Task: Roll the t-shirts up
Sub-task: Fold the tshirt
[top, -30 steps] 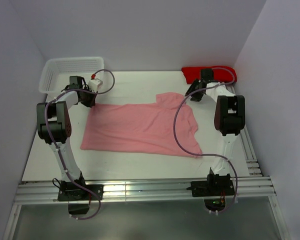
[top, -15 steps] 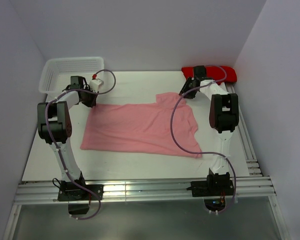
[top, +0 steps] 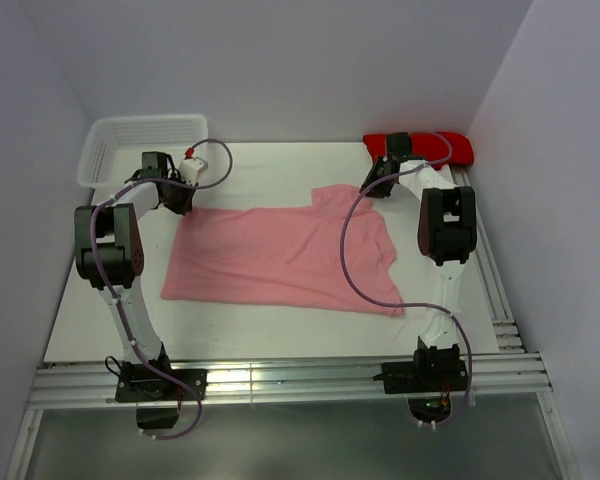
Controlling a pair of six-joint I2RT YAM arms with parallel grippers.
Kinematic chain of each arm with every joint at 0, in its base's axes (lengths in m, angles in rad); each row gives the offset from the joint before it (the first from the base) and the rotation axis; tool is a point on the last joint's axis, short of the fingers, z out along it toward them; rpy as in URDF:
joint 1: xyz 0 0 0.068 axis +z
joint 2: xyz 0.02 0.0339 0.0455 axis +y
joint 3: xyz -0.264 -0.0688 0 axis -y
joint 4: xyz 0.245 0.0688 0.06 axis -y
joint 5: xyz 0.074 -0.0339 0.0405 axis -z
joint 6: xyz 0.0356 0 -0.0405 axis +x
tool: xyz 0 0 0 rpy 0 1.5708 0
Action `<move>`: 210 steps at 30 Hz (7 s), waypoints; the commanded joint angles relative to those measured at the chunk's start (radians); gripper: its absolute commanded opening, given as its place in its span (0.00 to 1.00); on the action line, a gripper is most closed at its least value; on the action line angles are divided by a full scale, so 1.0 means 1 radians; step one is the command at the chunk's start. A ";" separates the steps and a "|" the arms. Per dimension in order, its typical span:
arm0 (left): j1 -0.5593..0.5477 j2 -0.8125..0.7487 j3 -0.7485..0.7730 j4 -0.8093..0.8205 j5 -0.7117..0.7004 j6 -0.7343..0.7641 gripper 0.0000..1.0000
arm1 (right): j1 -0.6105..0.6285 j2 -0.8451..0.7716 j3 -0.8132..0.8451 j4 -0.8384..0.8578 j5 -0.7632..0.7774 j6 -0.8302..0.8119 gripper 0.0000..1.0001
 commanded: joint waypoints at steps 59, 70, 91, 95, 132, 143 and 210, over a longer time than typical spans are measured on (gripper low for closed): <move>-0.017 -0.158 -0.049 -0.028 -0.041 -0.035 0.00 | 0.119 -0.353 -0.101 -0.042 0.225 -0.027 0.00; -0.012 -0.233 -0.086 -0.138 -0.003 0.014 0.00 | 0.119 -0.594 -0.374 -0.020 0.269 0.022 0.00; 0.023 -0.270 -0.166 -0.341 0.039 0.108 0.00 | 0.145 -0.955 -0.794 0.018 0.279 0.125 0.00; 0.040 -0.270 -0.164 -0.353 0.042 0.106 0.00 | 0.148 -0.991 -0.840 0.018 0.277 0.135 0.00; 0.083 -0.353 -0.272 -0.384 0.065 0.189 0.00 | 0.144 -1.126 -1.006 -0.025 0.317 0.183 0.00; 0.087 -0.383 -0.307 -0.373 0.059 0.201 0.34 | 0.145 -1.139 -1.103 0.017 0.289 0.209 0.08; 0.098 -0.316 -0.108 -0.482 0.094 0.097 0.33 | 0.311 -1.162 -1.202 0.001 0.246 0.203 0.11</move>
